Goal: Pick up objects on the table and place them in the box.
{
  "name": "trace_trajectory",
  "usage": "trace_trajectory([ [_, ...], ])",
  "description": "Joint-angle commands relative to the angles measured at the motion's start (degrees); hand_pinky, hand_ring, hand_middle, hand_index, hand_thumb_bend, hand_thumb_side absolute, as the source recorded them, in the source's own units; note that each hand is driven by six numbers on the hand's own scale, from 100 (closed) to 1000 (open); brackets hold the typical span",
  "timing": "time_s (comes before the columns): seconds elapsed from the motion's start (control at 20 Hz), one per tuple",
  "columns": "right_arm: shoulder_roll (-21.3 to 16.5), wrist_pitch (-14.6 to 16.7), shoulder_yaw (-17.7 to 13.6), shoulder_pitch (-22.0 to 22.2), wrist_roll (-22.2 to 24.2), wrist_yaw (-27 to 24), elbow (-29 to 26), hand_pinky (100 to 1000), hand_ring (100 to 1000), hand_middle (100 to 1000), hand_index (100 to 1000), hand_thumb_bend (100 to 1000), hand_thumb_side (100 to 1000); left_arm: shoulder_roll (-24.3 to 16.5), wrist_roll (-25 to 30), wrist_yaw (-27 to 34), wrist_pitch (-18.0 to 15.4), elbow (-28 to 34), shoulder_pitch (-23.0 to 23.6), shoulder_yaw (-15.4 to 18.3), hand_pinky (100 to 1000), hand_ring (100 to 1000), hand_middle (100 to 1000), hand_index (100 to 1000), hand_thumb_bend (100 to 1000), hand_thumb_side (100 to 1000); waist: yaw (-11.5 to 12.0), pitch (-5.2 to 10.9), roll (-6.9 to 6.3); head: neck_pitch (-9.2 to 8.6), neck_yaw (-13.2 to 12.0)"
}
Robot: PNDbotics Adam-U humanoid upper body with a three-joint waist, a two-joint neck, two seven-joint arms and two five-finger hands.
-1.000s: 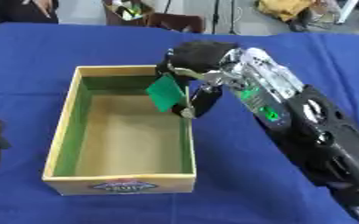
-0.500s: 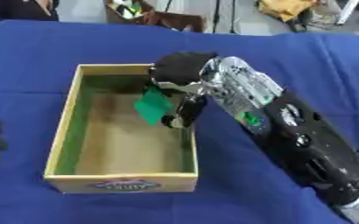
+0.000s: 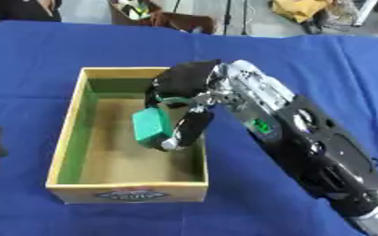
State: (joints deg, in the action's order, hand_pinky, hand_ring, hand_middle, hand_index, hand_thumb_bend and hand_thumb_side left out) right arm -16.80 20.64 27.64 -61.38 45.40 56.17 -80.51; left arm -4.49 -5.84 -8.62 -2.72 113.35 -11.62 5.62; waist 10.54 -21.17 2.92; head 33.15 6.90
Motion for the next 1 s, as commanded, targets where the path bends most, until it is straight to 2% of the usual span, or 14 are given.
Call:
trace_trajectory([
  [0.05,-0.56,1.29,-1.50,-1.37,1.46,-1.22,-1.76,834,907,739,924,702,1000,-0.67,0.13,0.16,-0.07,0.92,-0.47,-0.19,100,356,487,467,100,900,-0.03,1.23,-0.50,-0.47,0.13],
  [0.2,-1.00,0.02,-3.49,-1.12,-0.63,-3.25,-4.35,834,904,723,923,661,1000,-0.64,0.05,0.15,-0.06,0.93,-0.44,-0.11,100,356,487,467,100,900,-0.30,1.21,-0.64,-0.60,-0.10],
  [0.25,-1.32,-0.68,-4.41,-1.01,-1.79,-4.12,-5.83,832,899,704,918,602,1000,-0.62,0.01,0.13,-0.07,0.94,-0.44,-0.05,100,356,487,467,100,900,-0.41,1.21,-0.70,-0.63,-0.22],
  [0.3,-1.82,-1.70,-5.76,-0.85,-3.60,-5.21,-7.94,831,896,694,913,489,1000,-0.61,-0.08,0.11,-0.07,0.95,-0.42,0.05,100,356,487,467,100,900,-0.57,1.21,-0.76,-0.66,-0.41],
  [0.35,-2.42,-3.00,-7.17,-0.63,-5.73,-6.20,-10.25,829,888,681,900,299,1000,-0.60,-0.18,0.08,-0.06,0.97,-0.39,0.14,100,356,487,467,100,901,-0.73,1.20,-0.83,-0.71,-0.60],
  [0.4,-3.13,-4.80,-8.86,-0.29,-8.57,-7.05,-12.93,824,878,664,886,173,1000,-0.59,-0.29,0.05,-0.04,0.98,-0.38,0.24,100,356,487,467,100,901,-0.93,1.19,-0.90,-0.78,-0.78],
  [0.45,-3.84,-7.02,-10.31,0.23,-11.41,-7.91,-15.43,818,865,631,861,100,1000,-0.57,-0.37,0.02,-0.03,0.99,-0.38,0.30,100,356,487,467,100,902,-1.11,1.17,-0.97,-0.85,-0.93],
  [0.7,-7.48,-19.99,-15.87,4.43,-23.84,-15.51,-26.27,781,805,555,766,100,985,-0.50,-0.83,-0.16,0.00,1.11,-0.41,0.72,100,356,487,466,100,902,-2.29,0.93,-1.38,-1.08,-1.72],
  [0.8,-8.77,-24.24,-18.23,7.16,-28.04,-19.49,-30.22,763,785,544,750,100,916,-0.42,-1.07,-0.24,0.02,1.19,-0.45,0.94,100,356,487,466,100,902,-2.86,0.76,-1.65,-1.16,-2.19],
  [0.85,-9.26,-26.00,-19.54,8.90,-30.50,-21.90,-32.08,739,754,513,724,100,817,-0.37,-1.21,-0.28,0.01,1.22,-0.49,1.07,100,356,487,466,100,902,-3.16,0.65,-1.79,-1.15,-2.43],
  [0.95,-9.88,-27.63,-22.13,12.81,-37.34,-28.27,-33.60,720,719,483,698,100,676,-0.27,-1.59,-0.38,0.00,1.24,-0.55,1.40,100,356,487,466,100,902,-3.85,0.42,-2.11,-1.18,-3.08],
  [1.0,-10.07,-27.67,-23.32,15.01,-41.02,-31.46,-33.85,720,710,477,690,100,640,-0.21,-1.78,-0.44,0.00,1.24,-0.57,1.57,100,356,487,466,100,902,-4.24,0.29,-2.28,-1.19,-3.43],
])
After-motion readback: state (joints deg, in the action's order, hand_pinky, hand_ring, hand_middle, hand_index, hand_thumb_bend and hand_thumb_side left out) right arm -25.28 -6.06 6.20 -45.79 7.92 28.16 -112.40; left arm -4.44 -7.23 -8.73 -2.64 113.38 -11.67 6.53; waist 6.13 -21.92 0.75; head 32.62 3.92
